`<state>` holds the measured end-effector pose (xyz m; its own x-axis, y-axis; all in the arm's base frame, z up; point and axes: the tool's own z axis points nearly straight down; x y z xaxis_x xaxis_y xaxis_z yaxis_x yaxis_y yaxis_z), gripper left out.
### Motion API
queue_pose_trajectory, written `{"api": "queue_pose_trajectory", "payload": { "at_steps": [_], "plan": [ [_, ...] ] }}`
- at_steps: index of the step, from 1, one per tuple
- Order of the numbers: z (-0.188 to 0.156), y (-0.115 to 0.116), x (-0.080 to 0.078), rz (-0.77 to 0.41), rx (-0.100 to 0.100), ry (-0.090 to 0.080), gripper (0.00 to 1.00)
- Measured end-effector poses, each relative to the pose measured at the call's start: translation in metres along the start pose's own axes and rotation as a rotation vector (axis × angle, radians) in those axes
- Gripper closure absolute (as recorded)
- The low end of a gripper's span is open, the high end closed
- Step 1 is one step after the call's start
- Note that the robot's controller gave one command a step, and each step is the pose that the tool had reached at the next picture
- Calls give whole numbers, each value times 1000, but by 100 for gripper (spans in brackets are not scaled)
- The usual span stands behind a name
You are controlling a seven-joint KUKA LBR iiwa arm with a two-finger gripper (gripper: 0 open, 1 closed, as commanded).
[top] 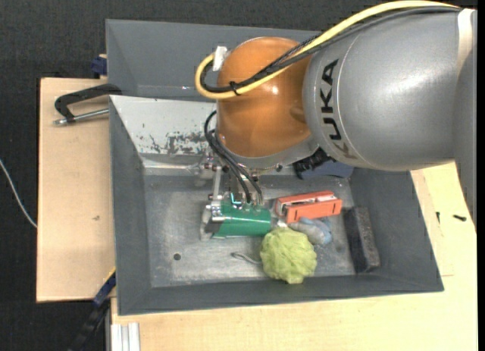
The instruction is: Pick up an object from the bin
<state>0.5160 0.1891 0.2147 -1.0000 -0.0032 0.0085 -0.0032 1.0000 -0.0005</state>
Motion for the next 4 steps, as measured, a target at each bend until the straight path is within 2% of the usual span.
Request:
{"api": "queue_pose_trajectory", "payload": {
  "at_steps": [1,2,3,4],
  "plan": [
    [-5,-1,-2,2,-2,-9,0],
    [24,-41,-10,24,-5,-12,0],
    [34,-57,-13,36,-3,-9,0],
    [30,-67,-5,-139,3,-9,0]
  ]
}}
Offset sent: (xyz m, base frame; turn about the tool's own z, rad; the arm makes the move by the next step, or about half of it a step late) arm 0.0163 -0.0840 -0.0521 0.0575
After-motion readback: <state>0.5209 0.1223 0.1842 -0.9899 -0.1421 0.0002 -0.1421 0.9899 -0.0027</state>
